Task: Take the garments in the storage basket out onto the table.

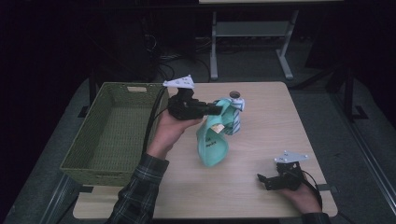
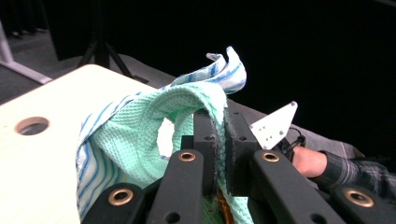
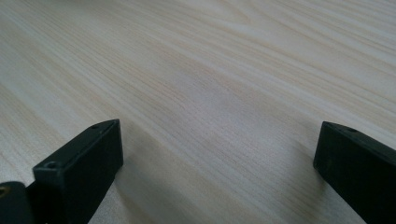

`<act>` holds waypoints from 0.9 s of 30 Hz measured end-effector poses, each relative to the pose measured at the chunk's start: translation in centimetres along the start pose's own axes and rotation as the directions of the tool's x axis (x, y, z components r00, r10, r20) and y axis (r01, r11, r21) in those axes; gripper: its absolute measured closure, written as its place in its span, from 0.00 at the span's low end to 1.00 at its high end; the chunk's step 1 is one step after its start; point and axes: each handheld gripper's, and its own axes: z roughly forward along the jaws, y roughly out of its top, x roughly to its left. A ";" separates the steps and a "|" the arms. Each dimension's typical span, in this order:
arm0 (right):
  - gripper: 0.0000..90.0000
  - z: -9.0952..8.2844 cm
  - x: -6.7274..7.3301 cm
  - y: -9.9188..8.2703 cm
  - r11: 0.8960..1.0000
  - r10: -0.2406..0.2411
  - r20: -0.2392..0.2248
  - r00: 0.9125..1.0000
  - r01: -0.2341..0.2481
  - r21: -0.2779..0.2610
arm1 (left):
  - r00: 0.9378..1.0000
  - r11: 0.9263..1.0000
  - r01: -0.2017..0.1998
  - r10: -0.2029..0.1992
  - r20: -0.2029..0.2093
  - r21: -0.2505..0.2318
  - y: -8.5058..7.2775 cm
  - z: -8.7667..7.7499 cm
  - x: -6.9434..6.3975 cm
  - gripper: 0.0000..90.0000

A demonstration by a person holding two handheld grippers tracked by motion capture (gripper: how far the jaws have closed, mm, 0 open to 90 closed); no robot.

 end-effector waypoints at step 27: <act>0.01 0.0 0.0 0.0 1.000 0.001 -0.001 1.000 -0.001 0.002 | 0.998 0.992 -0.017 0.010 0.057 0.127 -7.3 8.2 1.6 0.93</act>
